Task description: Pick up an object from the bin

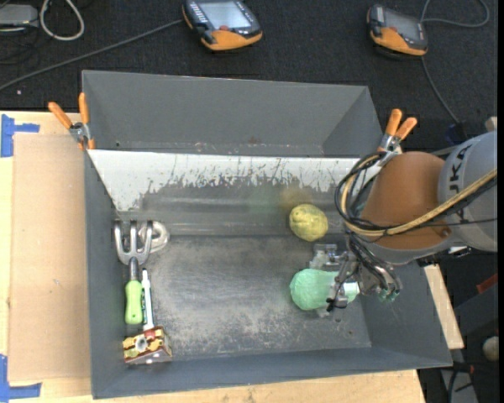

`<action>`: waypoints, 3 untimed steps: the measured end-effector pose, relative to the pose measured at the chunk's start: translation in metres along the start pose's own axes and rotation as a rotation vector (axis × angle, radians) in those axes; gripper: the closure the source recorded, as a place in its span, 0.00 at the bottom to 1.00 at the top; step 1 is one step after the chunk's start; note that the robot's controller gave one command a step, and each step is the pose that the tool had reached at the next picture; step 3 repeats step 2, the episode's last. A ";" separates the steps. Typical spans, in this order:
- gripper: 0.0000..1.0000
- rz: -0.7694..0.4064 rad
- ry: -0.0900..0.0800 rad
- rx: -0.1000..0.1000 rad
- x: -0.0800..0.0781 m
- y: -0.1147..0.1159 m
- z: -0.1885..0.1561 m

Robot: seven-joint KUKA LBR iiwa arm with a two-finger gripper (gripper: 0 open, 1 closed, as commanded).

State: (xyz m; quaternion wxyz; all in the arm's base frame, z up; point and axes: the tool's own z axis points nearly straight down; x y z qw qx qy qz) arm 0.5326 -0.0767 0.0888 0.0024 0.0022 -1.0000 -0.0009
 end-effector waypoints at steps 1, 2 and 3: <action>1.00 -0.001 0.000 0.000 0.000 0.000 0.000; 1.00 -0.001 0.000 0.000 0.000 0.000 0.000; 1.00 -0.001 0.000 0.000 0.000 0.000 0.000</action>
Offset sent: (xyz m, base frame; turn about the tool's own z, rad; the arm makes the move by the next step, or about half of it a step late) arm 0.0000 0.0000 0.0000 0.0000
